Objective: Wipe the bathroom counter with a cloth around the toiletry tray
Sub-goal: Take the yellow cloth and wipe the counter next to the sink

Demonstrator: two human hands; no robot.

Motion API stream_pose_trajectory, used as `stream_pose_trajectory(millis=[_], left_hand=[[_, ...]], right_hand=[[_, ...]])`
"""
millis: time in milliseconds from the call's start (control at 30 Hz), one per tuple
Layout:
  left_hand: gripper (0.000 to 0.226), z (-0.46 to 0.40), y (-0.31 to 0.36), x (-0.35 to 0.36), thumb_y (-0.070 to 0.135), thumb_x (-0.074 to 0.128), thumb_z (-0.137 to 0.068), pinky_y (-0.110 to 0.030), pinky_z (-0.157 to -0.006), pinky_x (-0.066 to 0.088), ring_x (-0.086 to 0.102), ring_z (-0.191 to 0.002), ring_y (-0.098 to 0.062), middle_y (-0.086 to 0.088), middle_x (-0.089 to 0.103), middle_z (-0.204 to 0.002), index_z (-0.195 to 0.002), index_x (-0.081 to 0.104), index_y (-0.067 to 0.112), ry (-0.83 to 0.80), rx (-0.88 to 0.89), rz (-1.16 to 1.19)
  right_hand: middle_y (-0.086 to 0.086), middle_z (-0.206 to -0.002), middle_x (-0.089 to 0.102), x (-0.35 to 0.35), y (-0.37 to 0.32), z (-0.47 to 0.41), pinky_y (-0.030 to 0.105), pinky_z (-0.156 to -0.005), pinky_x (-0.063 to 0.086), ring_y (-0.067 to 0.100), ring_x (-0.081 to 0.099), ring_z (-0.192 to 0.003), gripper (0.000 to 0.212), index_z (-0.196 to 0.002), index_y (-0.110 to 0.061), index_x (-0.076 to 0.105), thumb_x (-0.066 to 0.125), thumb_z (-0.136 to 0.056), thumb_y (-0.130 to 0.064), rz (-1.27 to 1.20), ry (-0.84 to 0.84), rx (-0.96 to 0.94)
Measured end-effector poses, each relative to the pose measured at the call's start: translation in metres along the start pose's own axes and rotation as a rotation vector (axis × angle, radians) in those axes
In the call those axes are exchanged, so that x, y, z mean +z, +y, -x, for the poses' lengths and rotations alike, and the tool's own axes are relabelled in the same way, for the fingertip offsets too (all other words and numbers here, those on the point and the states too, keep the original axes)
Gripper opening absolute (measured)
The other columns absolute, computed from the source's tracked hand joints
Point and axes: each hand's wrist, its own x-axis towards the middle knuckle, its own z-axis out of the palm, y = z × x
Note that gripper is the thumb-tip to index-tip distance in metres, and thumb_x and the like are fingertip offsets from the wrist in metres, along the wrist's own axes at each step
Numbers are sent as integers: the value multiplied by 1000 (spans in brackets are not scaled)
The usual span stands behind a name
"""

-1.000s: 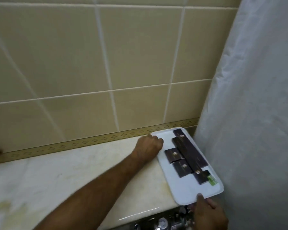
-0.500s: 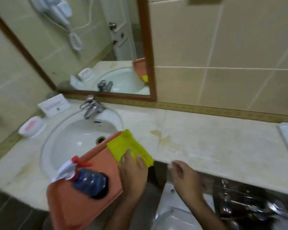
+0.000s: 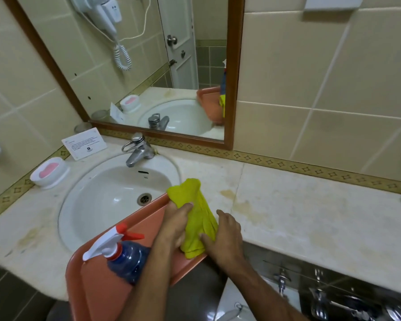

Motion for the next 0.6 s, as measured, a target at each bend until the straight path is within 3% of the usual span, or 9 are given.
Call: stream_pose_trajectory(millis=[67, 133, 200, 267, 367, 400, 467, 533, 600], left_hand=[[36, 13, 14, 9, 2, 51, -93, -48, -86, 57, 69, -106, -31, -12, 71, -117, -126, 57, 15, -139, 44, 49], [35, 23, 33, 20, 3, 51, -94, -45, -75, 60, 70, -103, -30, -9, 73, -114, -123, 56, 22, -255, 78, 126], [35, 23, 46, 38, 3, 50, -94, -51, -79, 59, 68, -107, -34, -14, 71, -117, -125, 54, 19, -345, 54, 215], [37, 13, 50, 60, 2, 49, -93, -59, -92, 51, 62, -114, -42, -23, 65, -124, -129, 51, 10, -360, -9, 258], [31, -9, 40, 87, 2, 52, -92, -59, -99, 47, 62, -113, -43, -26, 65, -117, -123, 56, -3, -240, -84, 192], [25, -17, 34, 91, 4, 56, -91, -55, -96, 50, 65, -106, -40, -24, 68, -109, -113, 61, -4, -152, -60, 52], [18, -35, 24, 92, 13, 62, -87, -45, -86, 54, 66, -94, -35, -20, 69, -96, -96, 63, -1, 20, 69, -491], [26, -46, 14, 83, 19, 58, -87, -36, -78, 47, 61, -100, -36, -20, 66, -105, -103, 57, -1, 113, 198, -975], [30, -54, 6, 72, 13, 49, -90, -38, -82, 47, 58, -106, -35, -19, 63, -115, -116, 52, -1, 116, 327, -1085]], right_hand=[[1, -148, 35, -18, 4, 0, 40, -112, 32, 21, 32, -137, 97, -147, -15, 26, 78, -71, -45, -303, 1, -12], [-5, -146, 41, -44, 9, -1, 38, -107, 43, 14, 43, -132, 103, -146, -18, 28, 86, -64, -39, -683, -88, -13], [-1, -130, 61, -72, 21, -8, 36, -89, 57, 17, 62, -115, 84, -134, -20, 46, 87, -62, -36, -936, -125, -22], [2, -111, 73, -93, 31, -17, 29, -72, 59, 21, 70, -100, 54, -115, -22, 62, 83, -66, -33, -993, -70, -16], [3, -103, 73, -102, 42, -37, 37, -73, 59, 22, 70, -92, 32, -103, -24, 64, 80, -75, -23, -755, 83, 83], [5, -105, 72, -99, 45, -44, 42, -80, 57, 24, 68, -94, 34, -106, -21, 63, 79, -77, -20, -643, 89, 129], [10, -115, 68, -90, 49, -56, 37, -89, 52, 28, 63, -103, 45, -118, -15, 60, 77, -77, -19, -375, 11, 172], [14, -124, 62, -79, 49, -60, 34, -91, 47, 32, 57, -112, 48, -123, -12, 56, 71, -78, -24, -4, -116, 151], [15, -124, 56, -70, 49, -60, 40, -91, 46, 37, 51, -111, 51, -119, -13, 54, 66, -74, -31, 338, -61, 114]])
